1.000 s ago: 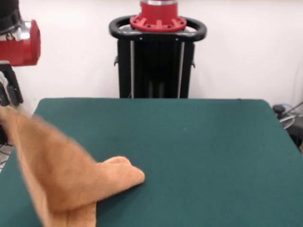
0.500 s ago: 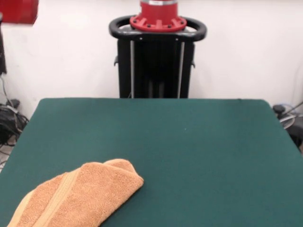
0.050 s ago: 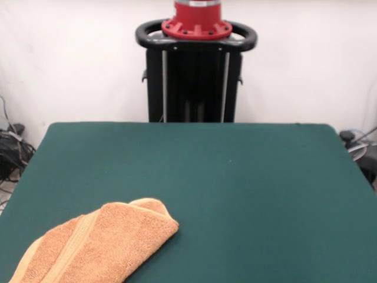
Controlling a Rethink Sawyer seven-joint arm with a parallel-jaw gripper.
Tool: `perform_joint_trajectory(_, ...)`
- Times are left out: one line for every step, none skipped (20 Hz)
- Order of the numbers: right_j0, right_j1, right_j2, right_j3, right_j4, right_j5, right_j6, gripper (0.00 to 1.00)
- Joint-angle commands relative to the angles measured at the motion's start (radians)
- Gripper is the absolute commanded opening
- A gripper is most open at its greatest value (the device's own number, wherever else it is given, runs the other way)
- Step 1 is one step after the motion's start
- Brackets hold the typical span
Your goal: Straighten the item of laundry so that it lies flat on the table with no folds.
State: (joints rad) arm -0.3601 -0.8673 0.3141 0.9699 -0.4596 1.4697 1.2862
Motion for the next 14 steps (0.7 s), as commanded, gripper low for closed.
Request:
perform_joint_trajectory(0.027,-0.073,-0.088,0.451,0.205,-0.238,0.475,0.0)
perform_joint_trajectory(0.024,-0.077,-0.091,0.488,0.235,-0.286,0.475,0.0)
perform_joint_trajectory(0.023,-0.078,-0.095,0.514,0.26,-0.322,0.473,0.0)
perform_joint_trajectory(0.021,-0.079,-0.097,0.539,0.282,-0.354,0.465,0.0)
perform_joint_trajectory(0.019,-0.078,-0.099,0.558,0.297,-0.384,0.456,0.0)
perform_joint_trajectory(0.017,-0.074,-0.098,0.575,0.308,-0.412,0.449,0.0)
perform_joint_trajectory(0.018,-0.066,-0.099,0.584,0.312,-0.425,0.44,0.0)
perform_joint_trajectory(0.02,-0.053,-0.099,0.585,0.31,-0.437,0.437,0.0)
perform_joint_trajectory(0.025,-0.043,-0.102,0.591,0.307,-0.451,0.443,0.0)
perform_joint_trajectory(0.028,-0.028,-0.1,0.592,0.306,-0.463,0.444,0.0)
perform_joint_trajectory(0.029,-0.014,-0.101,0.601,0.308,-0.486,0.451,0.0)
perform_joint_trajectory(0.03,0.0,-0.101,0.611,0.311,-0.508,0.459,0.0)
perform_joint_trajectory(0.028,0.011,-0.1,0.628,0.315,-0.546,0.465,0.0)
perform_joint_trajectory(0.03,0.022,-0.104,0.635,0.311,-0.574,0.469,0.0)
